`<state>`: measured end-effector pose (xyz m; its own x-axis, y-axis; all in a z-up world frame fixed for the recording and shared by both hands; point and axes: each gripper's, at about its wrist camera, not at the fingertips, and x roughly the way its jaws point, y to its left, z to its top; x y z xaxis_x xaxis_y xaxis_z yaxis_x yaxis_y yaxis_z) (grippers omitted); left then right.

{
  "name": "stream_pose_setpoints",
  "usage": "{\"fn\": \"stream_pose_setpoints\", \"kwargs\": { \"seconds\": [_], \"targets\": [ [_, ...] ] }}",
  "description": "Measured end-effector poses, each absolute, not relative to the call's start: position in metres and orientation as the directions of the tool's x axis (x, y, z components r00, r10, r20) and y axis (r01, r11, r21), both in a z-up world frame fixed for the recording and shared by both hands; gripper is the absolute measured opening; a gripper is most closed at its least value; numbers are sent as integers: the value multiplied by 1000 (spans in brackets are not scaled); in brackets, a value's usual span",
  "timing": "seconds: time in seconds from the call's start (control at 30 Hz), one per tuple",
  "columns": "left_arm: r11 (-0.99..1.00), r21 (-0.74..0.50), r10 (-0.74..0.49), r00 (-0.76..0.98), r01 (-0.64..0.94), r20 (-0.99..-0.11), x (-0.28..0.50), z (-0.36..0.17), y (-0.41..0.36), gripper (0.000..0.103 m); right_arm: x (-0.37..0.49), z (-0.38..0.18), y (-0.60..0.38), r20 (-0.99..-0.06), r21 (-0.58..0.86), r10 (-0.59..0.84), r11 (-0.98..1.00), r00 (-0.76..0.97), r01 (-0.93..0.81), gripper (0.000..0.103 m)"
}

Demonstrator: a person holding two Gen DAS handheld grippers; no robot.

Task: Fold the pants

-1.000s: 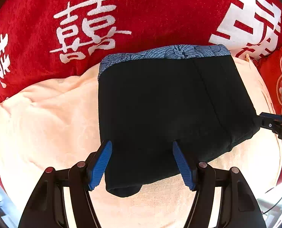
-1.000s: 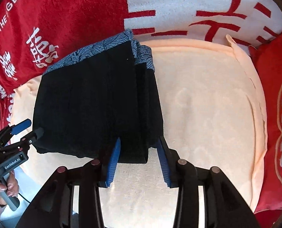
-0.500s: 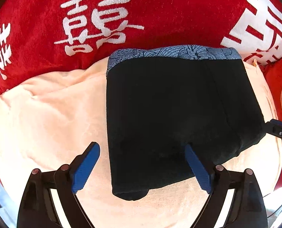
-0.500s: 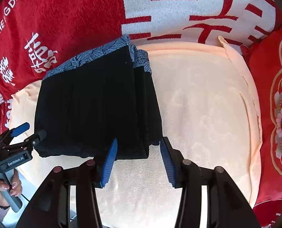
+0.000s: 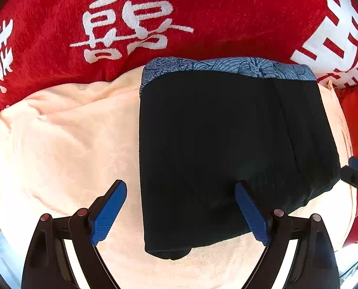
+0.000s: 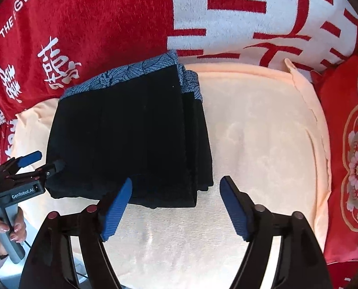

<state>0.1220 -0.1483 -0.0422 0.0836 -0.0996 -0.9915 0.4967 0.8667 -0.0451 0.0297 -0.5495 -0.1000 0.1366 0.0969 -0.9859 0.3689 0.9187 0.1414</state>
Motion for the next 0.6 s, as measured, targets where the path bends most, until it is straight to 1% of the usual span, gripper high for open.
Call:
{"fn": "stream_pose_setpoints", "kwargs": {
  "seconds": [0.07, 0.1, 0.13, 0.27, 0.4, 0.47, 0.6],
  "targets": [
    [872, -55, -106, 77, 487, -991, 127, -43, -147, 93, 29, -103, -552, -985, 157, 117, 917, 130, 366, 79],
    [875, -55, -103, 74, 480, -992, 131, -43, -146, 103, 29, -104, -553, -984, 166, 128, 919, 128, 359, 80],
    [880, -47, -91, 70, 472, -993, 134, -44, -145, 103, 29, -105, -553, -983, 170, 134, 922, 127, 347, 80],
    [901, -93, -120, 37, 424, -992, 151, -48, -139, 103, 30, -110, -556, -982, 174, 142, 931, 121, 320, 81],
    [917, -151, -162, -1, 368, -987, 168, -52, -129, 103, 32, -118, -565, -975, 217, 184, 913, 125, 346, 81],
    [924, -160, -167, -12, 346, -986, 177, -54, -124, 103, 32, -120, -572, -969, 243, 207, 899, 136, 364, 82],
    [919, -191, -191, -33, 346, -981, 192, -58, -121, 103, 37, -127, -589, -959, 282, 240, 876, 152, 391, 82]
  ]
}}
